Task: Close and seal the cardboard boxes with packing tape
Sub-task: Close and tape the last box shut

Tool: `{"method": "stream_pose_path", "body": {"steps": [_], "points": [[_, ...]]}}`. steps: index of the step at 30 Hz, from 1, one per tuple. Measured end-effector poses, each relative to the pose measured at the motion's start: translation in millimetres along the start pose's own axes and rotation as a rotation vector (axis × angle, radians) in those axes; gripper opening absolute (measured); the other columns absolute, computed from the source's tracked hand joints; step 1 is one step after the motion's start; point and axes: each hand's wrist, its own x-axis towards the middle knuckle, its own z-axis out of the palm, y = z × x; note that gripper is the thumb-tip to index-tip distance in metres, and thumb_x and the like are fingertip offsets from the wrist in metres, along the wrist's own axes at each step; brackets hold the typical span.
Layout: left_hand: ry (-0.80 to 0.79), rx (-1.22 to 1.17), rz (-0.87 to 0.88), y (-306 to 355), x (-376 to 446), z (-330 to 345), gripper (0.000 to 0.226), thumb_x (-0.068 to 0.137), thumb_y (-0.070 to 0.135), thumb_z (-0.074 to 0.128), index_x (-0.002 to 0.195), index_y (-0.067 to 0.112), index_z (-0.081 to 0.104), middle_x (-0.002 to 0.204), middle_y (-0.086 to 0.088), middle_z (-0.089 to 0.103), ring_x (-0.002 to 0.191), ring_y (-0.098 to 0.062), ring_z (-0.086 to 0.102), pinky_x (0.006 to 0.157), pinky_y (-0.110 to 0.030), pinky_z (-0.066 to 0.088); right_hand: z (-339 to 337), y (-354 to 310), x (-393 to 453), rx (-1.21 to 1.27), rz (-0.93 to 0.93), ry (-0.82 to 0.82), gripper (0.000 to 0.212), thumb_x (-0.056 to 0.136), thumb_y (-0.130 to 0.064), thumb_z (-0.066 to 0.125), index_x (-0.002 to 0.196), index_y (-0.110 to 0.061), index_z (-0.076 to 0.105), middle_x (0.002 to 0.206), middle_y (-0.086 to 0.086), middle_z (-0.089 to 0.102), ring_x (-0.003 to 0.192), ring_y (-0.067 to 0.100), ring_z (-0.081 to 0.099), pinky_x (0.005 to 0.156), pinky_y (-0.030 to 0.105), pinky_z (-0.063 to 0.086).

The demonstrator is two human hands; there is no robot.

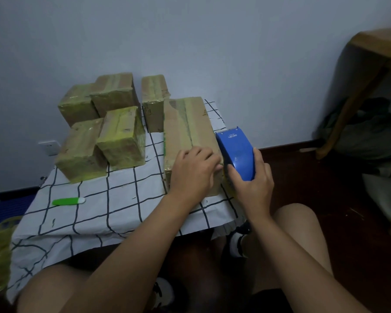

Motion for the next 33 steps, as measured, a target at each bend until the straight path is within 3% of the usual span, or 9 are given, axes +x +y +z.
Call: {"method": "stream_pose_path", "body": {"steps": [5, 11, 14, 16, 18, 20, 24, 29, 33], "points": [[0.039, -0.033, -0.047, -6, -6, -7, 0.006, 0.089, 0.02, 0.062, 0.083, 0.018, 0.063, 0.082, 0.003, 0.059, 0.08, -0.021, 0.054, 0.069, -0.034, 0.035, -1, -2, 0, 0.0, 0.022, -0.008, 0.078, 0.083, -0.039, 0.076, 0.15, -0.023, 0.04, 0.109, 0.006, 0.049, 0.093, 0.023, 0.055, 0.08, 0.037, 0.049], [-0.007, -0.141, -0.033, -32, -47, -54, 0.013, 0.092, 0.021, 0.058, 0.094, 0.012, 0.067, 0.096, 0.0, 0.061, 0.088, -0.024, 0.056, 0.074, -0.038, 0.041, -6, -3, 1, 0.106, 0.061, -0.043, 0.075, 0.084, -0.038, 0.076, 0.15, -0.025, 0.041, 0.116, 0.001, 0.05, 0.102, 0.018, 0.053, 0.086, 0.036, 0.049], [-0.151, -0.193, -0.119, -34, -68, -82, 0.034, 0.092, 0.046, 0.051, 0.109, 0.019, 0.065, 0.112, 0.004, 0.057, 0.104, -0.019, 0.054, 0.088, -0.041, 0.043, -11, -9, 4, 0.156, 0.076, -0.056, 0.073, 0.084, -0.035, 0.077, 0.148, -0.024, 0.043, 0.117, -0.001, 0.049, 0.102, 0.012, 0.048, 0.085, 0.028, 0.042], [-0.302, -0.061, -0.297, -22, -58, -89, 0.069, 0.084, 0.075, 0.038, 0.127, 0.024, 0.055, 0.128, 0.003, 0.05, 0.118, -0.02, 0.046, 0.1, -0.042, 0.039, -15, -15, 8, 0.201, 0.101, -0.063, 0.07, 0.084, -0.034, 0.077, 0.146, -0.023, 0.046, 0.117, -0.006, 0.047, 0.104, 0.009, 0.046, 0.086, 0.025, 0.038], [-0.468, 0.133, -0.482, -7, -30, -79, 0.089, 0.077, 0.086, 0.029, 0.141, 0.023, 0.04, 0.143, -0.002, 0.04, 0.129, -0.027, 0.037, 0.107, -0.044, 0.031, -19, -18, 15, 0.256, 0.144, -0.045, 0.07, 0.083, -0.036, 0.078, 0.144, -0.021, 0.048, 0.121, -0.007, 0.049, 0.11, 0.008, 0.045, 0.091, 0.026, 0.038], [-0.577, 0.249, -0.533, 6, -8, -73, 0.076, 0.088, 0.071, 0.038, 0.141, 0.017, 0.037, 0.145, -0.008, 0.038, 0.129, -0.031, 0.034, 0.106, -0.044, 0.029, -28, -23, 20, 0.306, 0.144, 0.004, 0.068, 0.081, -0.038, 0.079, 0.141, -0.021, 0.051, 0.124, -0.007, 0.052, 0.112, 0.008, 0.047, 0.095, 0.028, 0.041], [-0.693, 0.272, -0.38, 1, -8, -81, 0.048, 0.094, 0.042, 0.047, 0.131, 0.012, 0.043, 0.134, -0.012, 0.045, 0.122, -0.033, 0.039, 0.097, -0.044, 0.037, -58, -40, 38, 0.343, 0.052, 0.121, 0.045, 0.08, -0.037, 0.079, 0.119, -0.021, 0.061, 0.107, -0.007, 0.058, 0.096, 0.012, 0.054, 0.084, 0.031, 0.047], [-0.897, 0.07, -0.284, -41, 0, -116, 0.06, 0.087, 0.015, 0.056, 0.142, 0.023, 0.035, 0.142, -0.006, 0.046, 0.127, -0.028, 0.045, 0.104, -0.04, 0.038, -93, -61, 60, 0.396, -0.035, 0.242, 0.052, 0.082, -0.035, 0.078, 0.128, -0.02, 0.06, 0.11, -0.014, 0.057, 0.099, 0.0, 0.052, 0.079, 0.009, 0.041], [-0.688, 0.157, -0.249, -39, 20, -97, 0.054, 0.093, 0.021, 0.05, 0.145, 0.026, 0.035, 0.153, -0.004, 0.036, 0.141, -0.025, 0.031, 0.113, -0.041, 0.027, -118, -74, 72, 0.416, -0.063, 0.296, 0.066, 0.079, -0.042, 0.078, 0.137, -0.019, 0.056, 0.123, -0.014, 0.057, 0.112, 0.003, 0.055, 0.092, 0.017, 0.047]]}}
